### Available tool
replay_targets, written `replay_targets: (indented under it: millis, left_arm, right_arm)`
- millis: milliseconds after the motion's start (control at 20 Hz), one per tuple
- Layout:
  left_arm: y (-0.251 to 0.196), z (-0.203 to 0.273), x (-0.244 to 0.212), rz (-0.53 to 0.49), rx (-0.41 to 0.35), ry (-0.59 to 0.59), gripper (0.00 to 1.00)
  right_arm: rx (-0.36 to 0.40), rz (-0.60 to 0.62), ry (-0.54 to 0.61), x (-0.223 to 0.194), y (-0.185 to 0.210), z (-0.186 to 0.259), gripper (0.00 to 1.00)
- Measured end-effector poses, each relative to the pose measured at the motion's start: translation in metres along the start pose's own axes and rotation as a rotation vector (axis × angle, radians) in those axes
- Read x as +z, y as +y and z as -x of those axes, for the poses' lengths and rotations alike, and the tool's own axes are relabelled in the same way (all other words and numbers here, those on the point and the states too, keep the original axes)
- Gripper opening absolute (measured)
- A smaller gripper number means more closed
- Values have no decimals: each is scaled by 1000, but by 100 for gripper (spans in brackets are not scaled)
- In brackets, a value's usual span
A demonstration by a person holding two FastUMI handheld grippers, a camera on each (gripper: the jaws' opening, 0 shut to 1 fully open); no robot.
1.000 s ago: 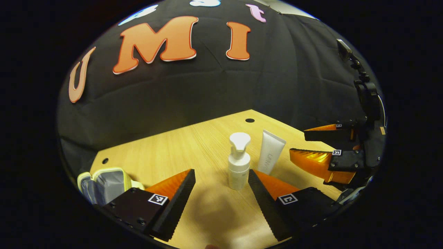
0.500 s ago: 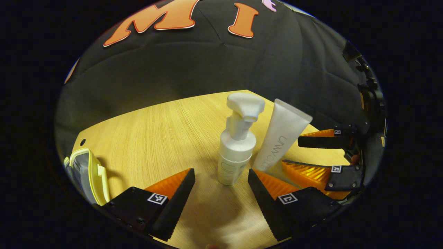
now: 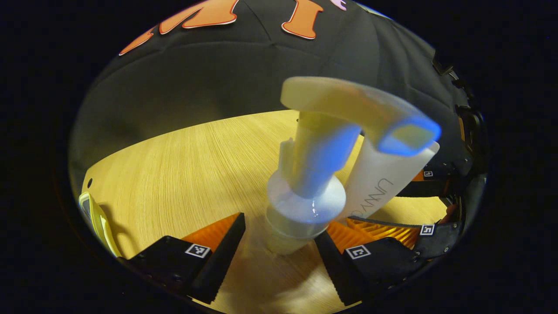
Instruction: First open the suitcase, pack the skin care products into it, and then close the suitcase.
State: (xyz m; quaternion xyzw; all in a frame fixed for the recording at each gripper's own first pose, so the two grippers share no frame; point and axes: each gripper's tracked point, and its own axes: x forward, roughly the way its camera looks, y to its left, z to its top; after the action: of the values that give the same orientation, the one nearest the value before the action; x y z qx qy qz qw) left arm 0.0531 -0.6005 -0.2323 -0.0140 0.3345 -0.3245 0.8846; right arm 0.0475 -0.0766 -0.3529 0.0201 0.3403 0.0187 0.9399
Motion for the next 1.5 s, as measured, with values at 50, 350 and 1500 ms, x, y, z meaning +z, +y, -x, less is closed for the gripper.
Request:
replay_targets:
  millis: [50,350,1500]
  left_arm:
    - [-2,-1,2,2,-9,-2,92]
    - [10,-5,8,22,16,-3,63]
    - [109,85,38,106,232,-95,58]
  right_arm:
    - [6,-5,2,-1,2,-3,97]
    - [26,-17,23,-9,16,-20,97]
    - [86,-96,42,11,44,-21,46]
